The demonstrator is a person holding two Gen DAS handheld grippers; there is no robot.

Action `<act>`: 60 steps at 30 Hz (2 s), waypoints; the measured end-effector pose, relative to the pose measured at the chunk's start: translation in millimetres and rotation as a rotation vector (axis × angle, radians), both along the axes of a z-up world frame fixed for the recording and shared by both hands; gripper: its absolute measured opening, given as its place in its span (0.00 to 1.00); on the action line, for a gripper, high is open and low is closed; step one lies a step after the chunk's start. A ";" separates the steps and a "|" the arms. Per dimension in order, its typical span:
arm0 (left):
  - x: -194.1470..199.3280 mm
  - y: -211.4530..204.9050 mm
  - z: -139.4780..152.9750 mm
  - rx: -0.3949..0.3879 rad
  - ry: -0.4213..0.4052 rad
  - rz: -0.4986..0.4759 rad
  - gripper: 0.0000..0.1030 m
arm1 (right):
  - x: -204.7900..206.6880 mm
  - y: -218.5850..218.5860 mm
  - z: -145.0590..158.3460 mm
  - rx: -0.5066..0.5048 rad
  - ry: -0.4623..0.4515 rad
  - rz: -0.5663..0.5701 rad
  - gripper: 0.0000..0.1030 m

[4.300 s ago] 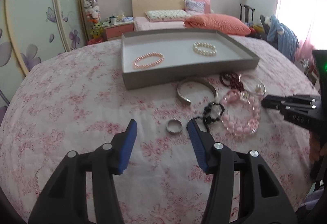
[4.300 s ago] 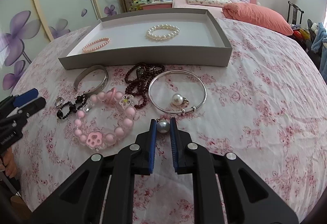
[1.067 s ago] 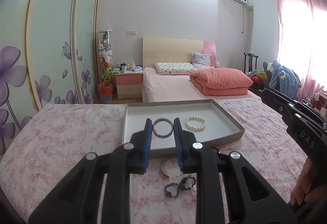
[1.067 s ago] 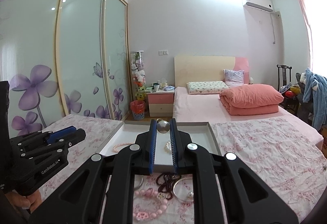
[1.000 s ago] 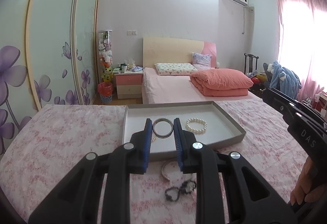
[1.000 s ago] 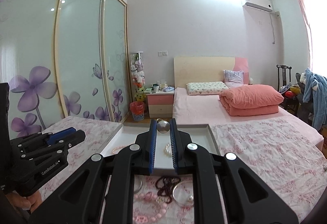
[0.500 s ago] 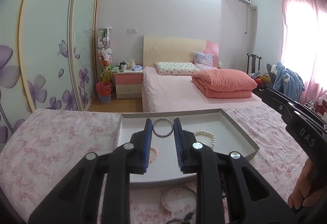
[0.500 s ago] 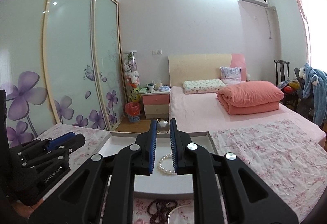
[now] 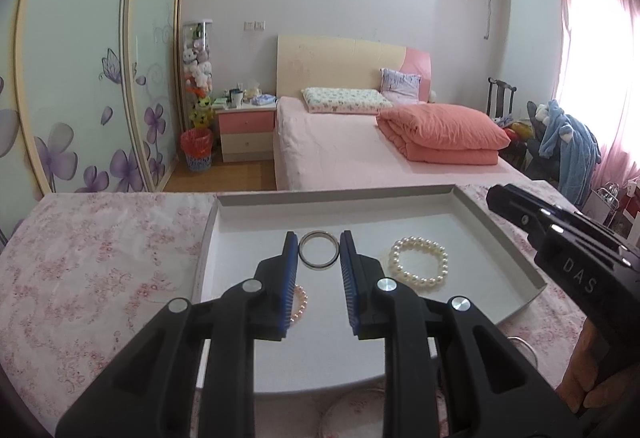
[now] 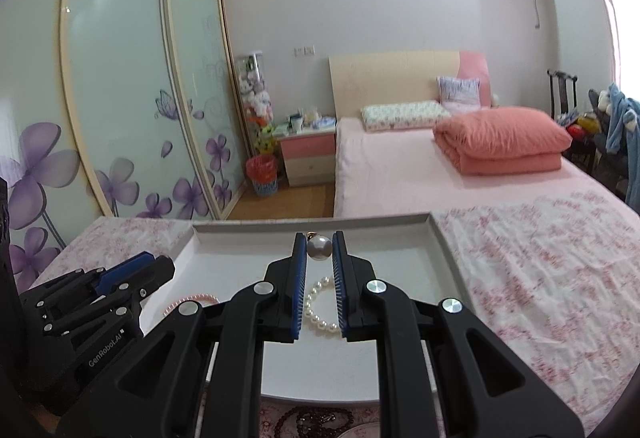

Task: Organize jewelry
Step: 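Carry the ring and pearl piece into the tray and open both tools, then grasp the black beaded bracelet with the left tool while the right tool grips the pearl bangle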

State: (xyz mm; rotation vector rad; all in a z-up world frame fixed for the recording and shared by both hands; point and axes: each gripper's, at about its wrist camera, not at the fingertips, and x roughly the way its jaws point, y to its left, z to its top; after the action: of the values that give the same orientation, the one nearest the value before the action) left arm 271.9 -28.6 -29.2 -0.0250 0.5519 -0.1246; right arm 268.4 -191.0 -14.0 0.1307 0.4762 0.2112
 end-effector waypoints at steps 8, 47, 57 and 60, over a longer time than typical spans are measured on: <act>14.8 0.2 -14.0 -0.001 0.061 0.000 0.21 | 12.5 -0.5 -16.1 0.021 0.088 0.027 0.14; -100.4 65.7 -3.4 -0.047 0.091 0.055 0.50 | -75.7 -53.0 -36.9 -0.016 0.275 0.043 0.29; -113.7 65.0 -13.2 -0.026 0.122 0.034 0.52 | -79.0 -34.6 -62.7 -0.105 0.354 0.090 0.22; -116.5 64.0 -15.8 -0.024 0.131 0.020 0.52 | -77.7 -30.9 -66.8 -0.149 0.368 0.081 0.20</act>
State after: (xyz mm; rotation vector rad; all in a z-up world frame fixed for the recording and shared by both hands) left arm 155.4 35.3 -45.1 -0.0625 0.6810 -0.1105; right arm 190.7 -221.9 -80.8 0.0034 0.8625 0.2313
